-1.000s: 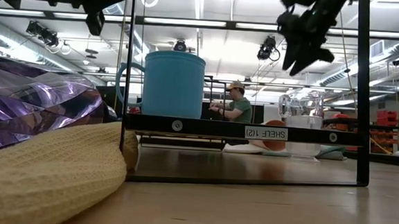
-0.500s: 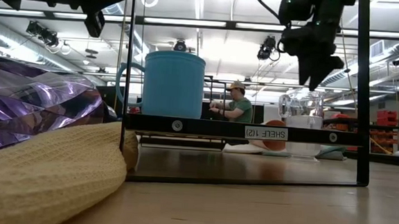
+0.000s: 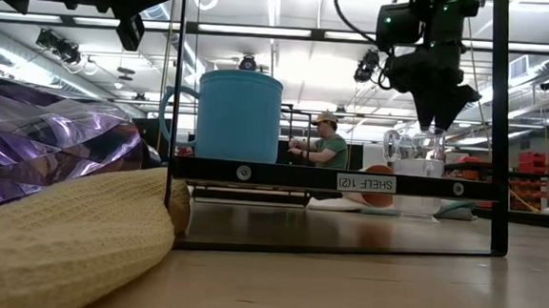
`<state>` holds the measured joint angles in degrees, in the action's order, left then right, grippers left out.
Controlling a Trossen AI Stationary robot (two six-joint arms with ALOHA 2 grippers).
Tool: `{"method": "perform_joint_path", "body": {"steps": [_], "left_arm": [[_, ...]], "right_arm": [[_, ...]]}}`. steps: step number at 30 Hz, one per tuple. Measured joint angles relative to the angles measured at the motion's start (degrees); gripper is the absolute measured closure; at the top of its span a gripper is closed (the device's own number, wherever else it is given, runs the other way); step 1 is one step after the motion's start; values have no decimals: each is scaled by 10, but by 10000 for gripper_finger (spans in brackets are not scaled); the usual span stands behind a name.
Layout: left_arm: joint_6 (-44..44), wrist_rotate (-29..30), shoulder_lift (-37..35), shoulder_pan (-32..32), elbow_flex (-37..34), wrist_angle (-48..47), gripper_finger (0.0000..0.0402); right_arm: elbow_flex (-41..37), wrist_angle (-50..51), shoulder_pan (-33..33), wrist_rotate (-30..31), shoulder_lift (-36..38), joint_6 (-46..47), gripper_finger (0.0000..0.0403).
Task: Stack small to large cups/mugs on shelf
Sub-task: Put the transparent mug on the shelf
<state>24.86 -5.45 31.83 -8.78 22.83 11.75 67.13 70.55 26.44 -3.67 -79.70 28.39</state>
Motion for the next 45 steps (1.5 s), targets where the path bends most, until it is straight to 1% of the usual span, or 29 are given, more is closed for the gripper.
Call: {"method": "perform_joint_path", "body": {"steps": [5, 11, 15, 24, 31, 37, 45], "left_arm": [[0, 0, 0, 0, 0, 0, 378], [0, 0, 0, 0, 0, 0, 370], [0, 0, 0, 0, 0, 0, 368], [0, 0, 0, 0, 0, 0, 383], [0, 0, 0, 0, 0, 0, 374], [1, 0, 0, 0, 0, 0, 370], [1, 0, 0, 0, 0, 0, 384]], "right_arm": [[0, 0, 0, -9, -19, 13, 181], [0, -6, 0, -22, -37, 15, 198], [0, -18, 0, -24, -45, 15, 214], [0, -32, 0, -24, -46, 21, 263], [0, -36, 0, -24, -46, 20, 295], [0, -36, 0, -24, -46, 16, 304], [0, -44, 0, -24, -46, 19, 308]]}}
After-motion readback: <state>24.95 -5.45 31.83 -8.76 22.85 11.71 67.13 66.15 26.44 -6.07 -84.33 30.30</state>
